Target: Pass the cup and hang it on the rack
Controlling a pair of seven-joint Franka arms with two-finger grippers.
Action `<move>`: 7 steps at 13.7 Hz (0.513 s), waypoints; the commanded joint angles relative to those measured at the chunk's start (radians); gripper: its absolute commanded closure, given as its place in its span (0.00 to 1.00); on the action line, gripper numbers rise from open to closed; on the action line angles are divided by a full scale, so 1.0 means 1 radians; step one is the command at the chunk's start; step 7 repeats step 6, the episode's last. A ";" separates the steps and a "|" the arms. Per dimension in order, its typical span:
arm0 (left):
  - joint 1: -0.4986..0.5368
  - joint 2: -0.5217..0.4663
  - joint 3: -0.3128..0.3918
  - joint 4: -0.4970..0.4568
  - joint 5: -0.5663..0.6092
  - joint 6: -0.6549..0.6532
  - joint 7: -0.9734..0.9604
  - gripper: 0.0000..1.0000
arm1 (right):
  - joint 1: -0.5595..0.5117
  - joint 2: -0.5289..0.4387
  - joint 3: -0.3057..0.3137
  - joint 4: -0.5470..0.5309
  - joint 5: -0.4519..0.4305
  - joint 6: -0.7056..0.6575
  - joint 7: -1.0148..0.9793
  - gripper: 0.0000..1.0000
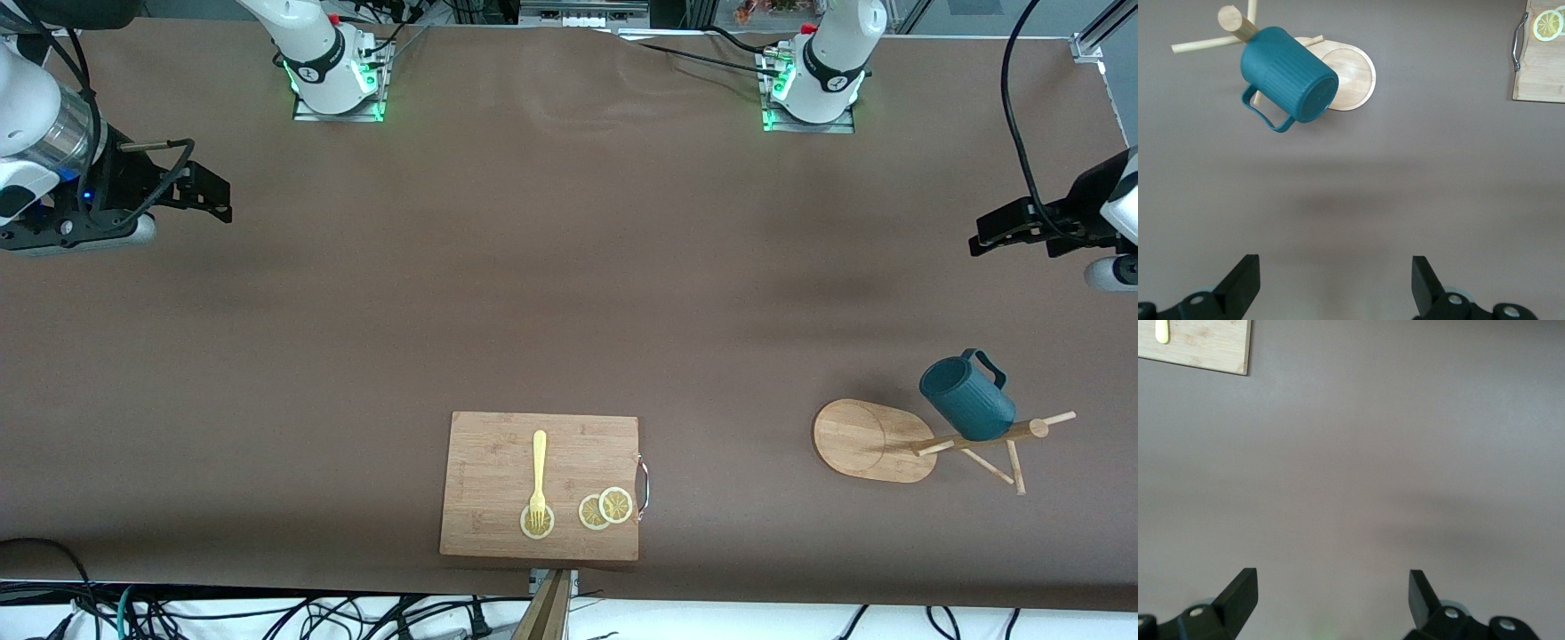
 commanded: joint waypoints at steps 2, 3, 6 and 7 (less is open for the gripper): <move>-0.009 -0.022 0.004 -0.033 0.018 0.007 -0.005 0.00 | -0.012 -0.009 0.006 0.006 -0.001 -0.002 0.001 0.00; -0.009 -0.013 0.004 -0.024 0.019 -0.007 -0.005 0.00 | -0.012 -0.009 0.006 0.006 -0.001 -0.002 0.001 0.00; -0.009 -0.002 0.004 -0.014 0.024 -0.013 -0.005 0.00 | -0.012 -0.009 0.006 0.006 0.000 -0.004 0.001 0.00; -0.009 -0.002 0.004 -0.014 0.024 -0.013 -0.005 0.00 | -0.012 -0.009 0.006 0.006 0.000 -0.004 0.001 0.00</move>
